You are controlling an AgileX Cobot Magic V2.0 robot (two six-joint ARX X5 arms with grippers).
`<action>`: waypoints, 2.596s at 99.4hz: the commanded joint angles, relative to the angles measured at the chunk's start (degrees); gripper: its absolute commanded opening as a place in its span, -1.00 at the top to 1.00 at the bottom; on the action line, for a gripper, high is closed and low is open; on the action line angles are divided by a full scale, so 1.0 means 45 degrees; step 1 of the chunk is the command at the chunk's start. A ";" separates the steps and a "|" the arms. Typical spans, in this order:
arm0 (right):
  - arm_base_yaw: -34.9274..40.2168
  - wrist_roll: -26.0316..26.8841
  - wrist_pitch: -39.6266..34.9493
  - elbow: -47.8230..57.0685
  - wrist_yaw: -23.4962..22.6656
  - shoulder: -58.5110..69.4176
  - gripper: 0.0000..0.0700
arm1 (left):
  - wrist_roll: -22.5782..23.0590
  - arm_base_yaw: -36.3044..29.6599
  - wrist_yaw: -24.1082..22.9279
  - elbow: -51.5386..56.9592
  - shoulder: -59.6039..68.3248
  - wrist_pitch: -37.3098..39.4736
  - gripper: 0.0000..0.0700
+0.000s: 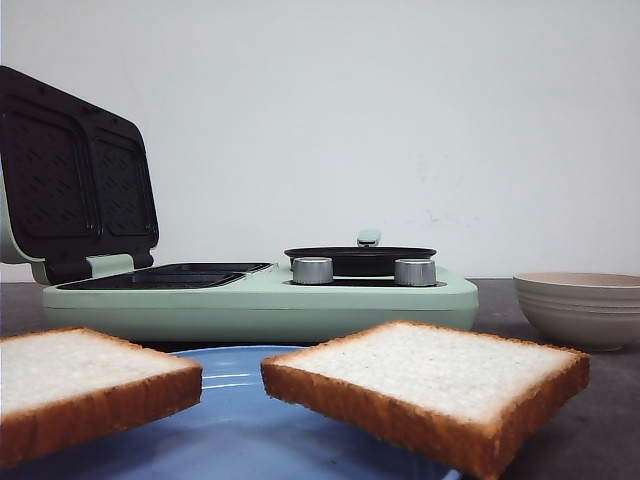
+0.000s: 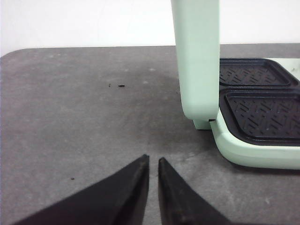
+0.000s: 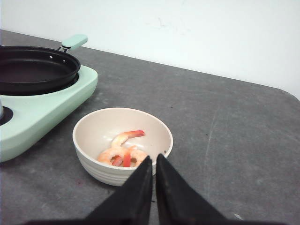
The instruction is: Make breakfast with bread and shrimp
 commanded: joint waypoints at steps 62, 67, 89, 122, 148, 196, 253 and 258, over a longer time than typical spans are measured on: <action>0.0029 0.1379 0.0136 -0.0039 -0.0044 0.0015 0.99 | -0.2939 0.0010 0.0044 -0.0194 -0.0019 -0.0063 1.00; 0.0029 0.2176 0.0141 -0.0039 -0.0044 0.0015 0.99 | -0.3667 0.0010 0.0044 -0.0194 -0.0019 -0.0087 1.00; 0.0029 0.5119 0.0471 -0.0005 -0.0049 0.0015 0.99 | -0.6596 0.0010 0.0034 -0.0194 -0.0019 -0.0049 1.00; 0.0015 0.5795 -0.0923 0.1729 0.0019 0.0185 0.99 | -0.9491 -0.0019 0.1870 0.0617 0.0107 -0.0053 0.97; 0.0015 0.5799 -0.2157 0.4425 -0.0262 0.3109 0.99 | -0.7451 -0.0597 0.1987 0.3973 0.2788 -0.0296 0.97; 0.0019 0.5362 -0.4187 0.9656 -0.1117 0.8194 0.99 | -0.5217 -0.1540 0.2589 0.9044 0.8359 -0.3842 0.97; 0.0044 0.4488 -0.5425 0.9656 -0.4707 0.9622 0.12 | -0.5212 -0.1744 0.3361 0.8850 0.8398 -0.6921 -0.34; 0.0044 0.4469 -0.5396 0.9656 -0.4711 0.9617 0.12 | -0.5246 -0.1841 0.3361 0.8733 0.8378 -0.6912 -0.34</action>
